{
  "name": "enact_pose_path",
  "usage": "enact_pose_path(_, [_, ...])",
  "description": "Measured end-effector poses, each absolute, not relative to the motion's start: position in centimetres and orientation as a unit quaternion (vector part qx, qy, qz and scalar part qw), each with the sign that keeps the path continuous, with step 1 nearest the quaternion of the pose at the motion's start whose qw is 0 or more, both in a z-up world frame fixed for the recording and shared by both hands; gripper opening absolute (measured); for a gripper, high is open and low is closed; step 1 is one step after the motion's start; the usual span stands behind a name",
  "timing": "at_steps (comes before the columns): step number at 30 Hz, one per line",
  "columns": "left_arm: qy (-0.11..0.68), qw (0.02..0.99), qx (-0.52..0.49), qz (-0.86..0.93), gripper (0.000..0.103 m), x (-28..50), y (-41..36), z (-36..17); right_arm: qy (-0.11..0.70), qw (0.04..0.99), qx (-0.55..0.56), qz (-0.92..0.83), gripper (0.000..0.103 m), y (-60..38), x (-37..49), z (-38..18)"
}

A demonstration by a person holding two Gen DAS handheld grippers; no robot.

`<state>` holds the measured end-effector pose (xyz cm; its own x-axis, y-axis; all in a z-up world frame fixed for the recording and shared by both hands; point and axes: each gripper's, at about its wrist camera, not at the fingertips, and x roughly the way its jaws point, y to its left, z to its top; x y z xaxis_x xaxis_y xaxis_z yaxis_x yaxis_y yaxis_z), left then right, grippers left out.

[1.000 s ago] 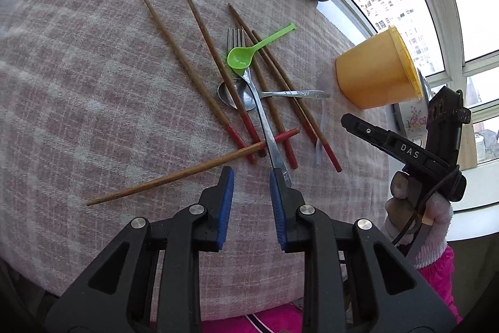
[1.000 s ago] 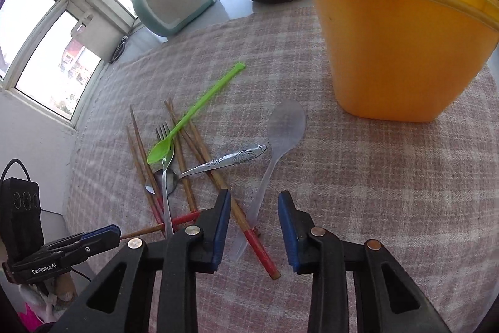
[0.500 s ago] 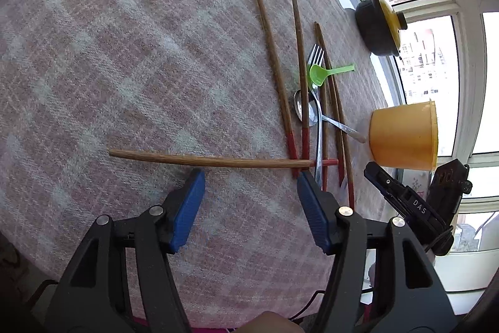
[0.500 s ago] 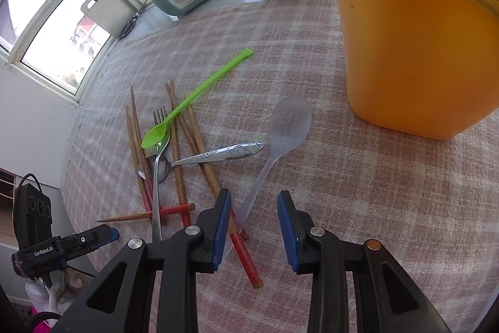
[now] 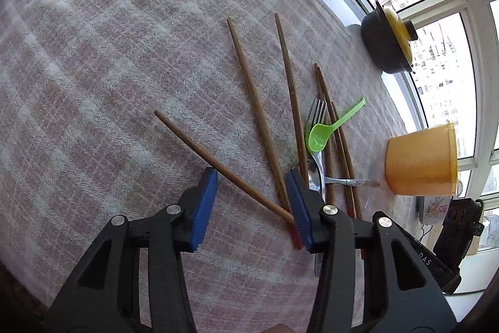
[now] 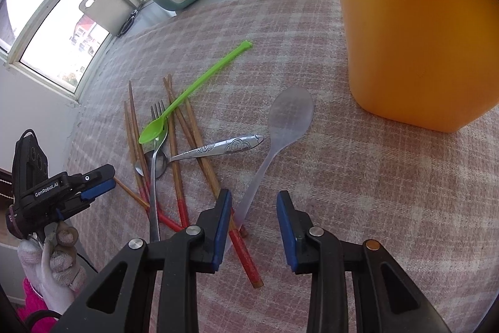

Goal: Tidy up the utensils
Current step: 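Close the left tool around a wooden chopstick in the pile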

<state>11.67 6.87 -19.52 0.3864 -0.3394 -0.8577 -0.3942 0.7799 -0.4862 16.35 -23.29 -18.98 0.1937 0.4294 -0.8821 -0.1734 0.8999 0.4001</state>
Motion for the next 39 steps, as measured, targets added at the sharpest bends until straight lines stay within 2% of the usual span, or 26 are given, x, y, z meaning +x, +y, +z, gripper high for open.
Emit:
enact_pose_path(2, [0.558, 0.77, -0.31, 0.018, 0.036, 12.9, 6.1, -19.6, 0.604, 0.766, 0.106, 0.195, 0.031, -23.3, 16.4, -19.0])
enact_pose_path(16, [0.555, 0.808, -0.195, 0.022, 0.036, 14.2, 1.6, -19.6, 0.61, 0.762, 0.091, 0.199, 0.024, -20.9, 17.3, -19.3])
enact_pose_path(20, [0.551, 0.814, -0.183, 0.021, 0.021, 14.0, 1.9, -19.6, 0.602, 0.768, 0.049, 0.213, 0.024, -19.3, 16.9, -18.7])
enact_pose_path(24, [0.548, 0.815, -0.191, 0.01, 0.011, 13.8, 2.6, -19.7, 0.594, 0.773, 0.027, 0.22, 0.024, -18.8, 16.8, -17.9])
enact_pose_path(31, [0.548, 0.811, -0.203, -0.012, 0.004, 13.6, 3.6, -19.5, 0.601, 0.759, -0.019, 0.251, 0.024, -17.2, 17.3, -18.2])
enact_pose_path(34, [0.549, 0.81, -0.205, -0.018, 0.004, 13.4, 3.9, -19.4, 0.606, 0.753, -0.032, 0.254, 0.021, -16.5, 17.7, -18.7])
enact_pose_path(37, [0.549, 0.811, -0.203, -0.019, 0.004, 13.3, 4.0, -19.3, 0.62, 0.742, -0.022, 0.254, 0.01, -16.5, 18.4, -19.7])
enact_pose_path(39, [0.549, 0.81, -0.207, -0.021, 0.004, 13.2, 4.3, -19.3, 0.624, 0.739, -0.017, 0.254, 0.009, -16.5, 18.6, -20.0])
